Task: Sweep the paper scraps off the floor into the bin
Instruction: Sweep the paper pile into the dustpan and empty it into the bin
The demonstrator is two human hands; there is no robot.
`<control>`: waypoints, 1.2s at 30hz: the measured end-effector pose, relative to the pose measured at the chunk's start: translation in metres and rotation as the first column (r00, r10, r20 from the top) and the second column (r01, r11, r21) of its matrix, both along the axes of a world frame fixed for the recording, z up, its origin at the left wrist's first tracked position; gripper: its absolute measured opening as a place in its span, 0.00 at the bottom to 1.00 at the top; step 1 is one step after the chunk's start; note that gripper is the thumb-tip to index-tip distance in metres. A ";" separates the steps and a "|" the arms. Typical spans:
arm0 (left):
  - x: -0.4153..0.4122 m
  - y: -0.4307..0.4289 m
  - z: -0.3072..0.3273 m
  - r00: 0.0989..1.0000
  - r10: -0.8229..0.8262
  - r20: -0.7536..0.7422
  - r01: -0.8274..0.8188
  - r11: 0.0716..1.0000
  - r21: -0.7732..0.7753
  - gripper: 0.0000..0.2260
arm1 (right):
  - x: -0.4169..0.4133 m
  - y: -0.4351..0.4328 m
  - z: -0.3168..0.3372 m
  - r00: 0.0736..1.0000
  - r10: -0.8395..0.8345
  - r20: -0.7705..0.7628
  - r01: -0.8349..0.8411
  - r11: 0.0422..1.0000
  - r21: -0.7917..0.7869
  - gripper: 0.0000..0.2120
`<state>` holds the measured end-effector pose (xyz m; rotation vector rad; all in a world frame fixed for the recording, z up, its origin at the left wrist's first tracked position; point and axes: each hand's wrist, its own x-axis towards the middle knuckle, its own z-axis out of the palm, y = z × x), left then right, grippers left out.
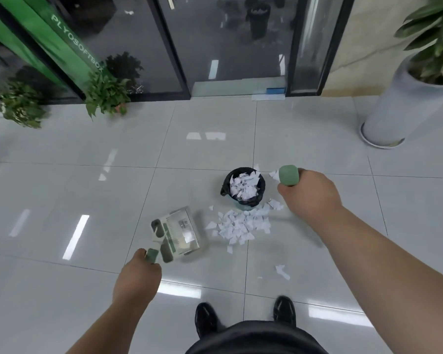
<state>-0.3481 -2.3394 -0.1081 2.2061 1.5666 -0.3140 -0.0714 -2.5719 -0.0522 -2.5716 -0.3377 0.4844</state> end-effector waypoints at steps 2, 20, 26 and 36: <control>-0.013 0.023 -0.005 1.000 0.020 0.013 -0.020 1.000 -0.006 0.05 | -0.012 0.019 -0.014 1.000 -0.007 -0.030 0.007 1.000 -0.002 0.10; -0.039 0.191 -0.044 0.941 0.251 0.226 -0.083 0.821 -0.565 0.19 | -0.176 0.170 -0.052 0.987 -0.108 -0.118 0.120 0.987 0.107 0.17; -0.035 0.192 -0.052 0.946 0.237 0.219 -0.039 0.758 -0.651 0.12 | -0.204 0.177 -0.034 0.974 -0.143 -0.175 0.173 0.970 0.171 0.09; -0.032 0.156 -0.079 0.974 0.141 0.178 0.045 0.649 -0.760 0.10 | -0.206 0.163 -0.011 0.978 -0.109 -0.176 0.134 0.981 0.137 0.08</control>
